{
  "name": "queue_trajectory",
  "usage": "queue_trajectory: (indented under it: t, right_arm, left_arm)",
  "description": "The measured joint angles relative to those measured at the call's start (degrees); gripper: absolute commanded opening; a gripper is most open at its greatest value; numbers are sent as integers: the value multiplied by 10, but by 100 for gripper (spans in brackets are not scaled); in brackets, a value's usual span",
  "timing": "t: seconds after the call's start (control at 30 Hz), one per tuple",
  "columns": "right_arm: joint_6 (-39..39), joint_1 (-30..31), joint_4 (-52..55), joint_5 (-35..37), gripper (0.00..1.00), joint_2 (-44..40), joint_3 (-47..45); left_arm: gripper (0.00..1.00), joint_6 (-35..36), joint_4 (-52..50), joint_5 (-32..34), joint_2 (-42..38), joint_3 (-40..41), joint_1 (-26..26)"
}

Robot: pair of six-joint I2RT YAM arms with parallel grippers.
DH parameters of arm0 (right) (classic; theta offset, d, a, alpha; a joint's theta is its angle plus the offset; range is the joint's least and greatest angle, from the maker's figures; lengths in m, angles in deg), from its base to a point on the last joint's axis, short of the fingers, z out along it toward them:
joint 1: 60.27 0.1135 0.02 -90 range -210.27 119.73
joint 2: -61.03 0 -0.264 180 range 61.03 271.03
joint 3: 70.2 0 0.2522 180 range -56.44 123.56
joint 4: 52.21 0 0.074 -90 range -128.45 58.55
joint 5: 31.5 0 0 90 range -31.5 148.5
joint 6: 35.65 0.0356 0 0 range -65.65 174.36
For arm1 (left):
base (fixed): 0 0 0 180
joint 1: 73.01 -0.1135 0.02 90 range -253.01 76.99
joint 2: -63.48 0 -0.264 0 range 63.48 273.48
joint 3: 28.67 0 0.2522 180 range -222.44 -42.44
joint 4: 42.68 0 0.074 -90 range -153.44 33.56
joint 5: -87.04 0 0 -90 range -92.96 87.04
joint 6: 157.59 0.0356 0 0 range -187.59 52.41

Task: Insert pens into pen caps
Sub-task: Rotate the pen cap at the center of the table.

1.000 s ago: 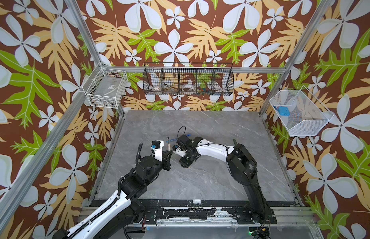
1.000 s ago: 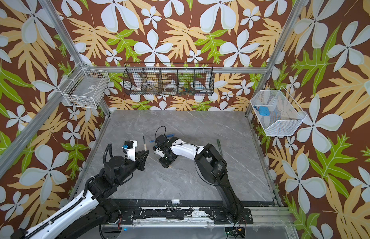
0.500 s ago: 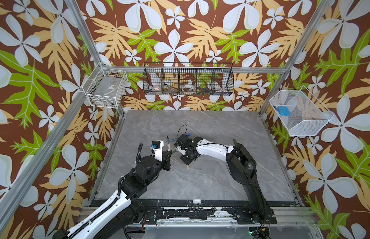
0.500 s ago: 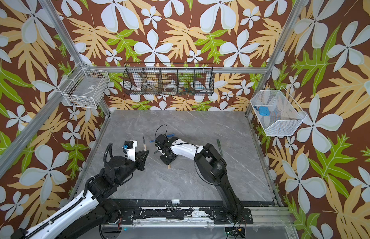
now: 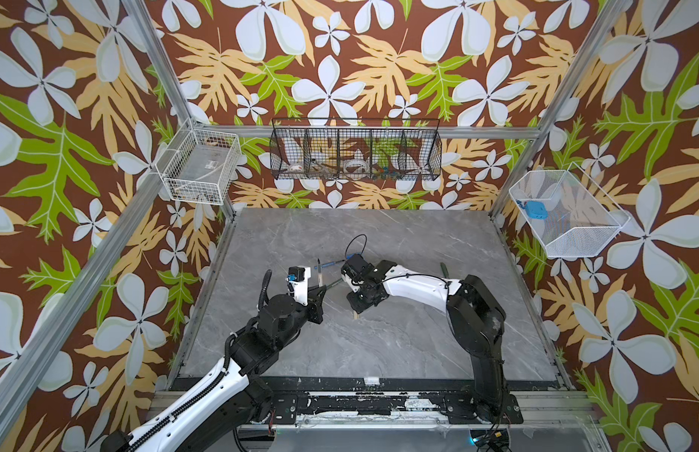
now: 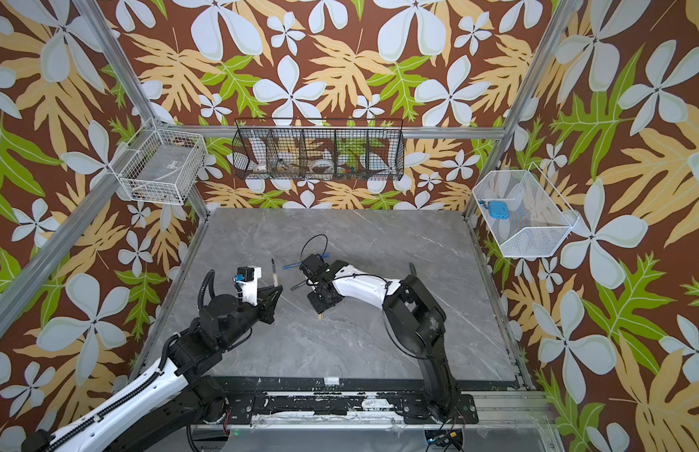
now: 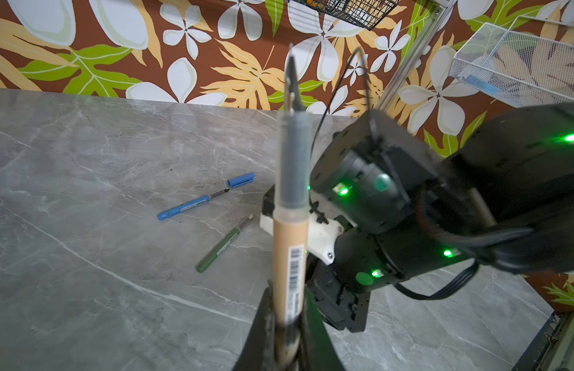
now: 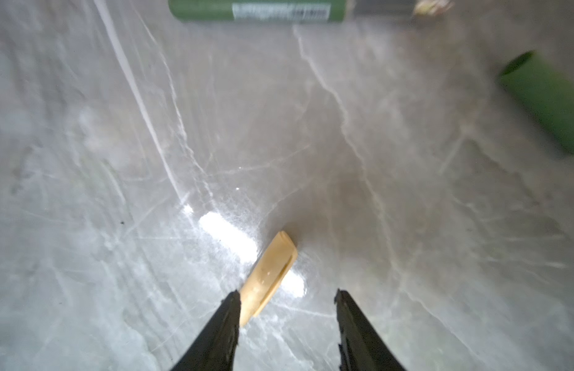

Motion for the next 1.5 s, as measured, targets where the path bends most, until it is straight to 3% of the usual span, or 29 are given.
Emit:
queue_trajectory:
  t: [0.3,1.5]
  right_arm:
    - [49,3,-25,-20,52,5,-42]
    - [64,19,-50,18,51,83,24]
  left_arm:
    - [0,0,7,-3,-7,10,0]
    - [0,0,20,-30,-46,23,0]
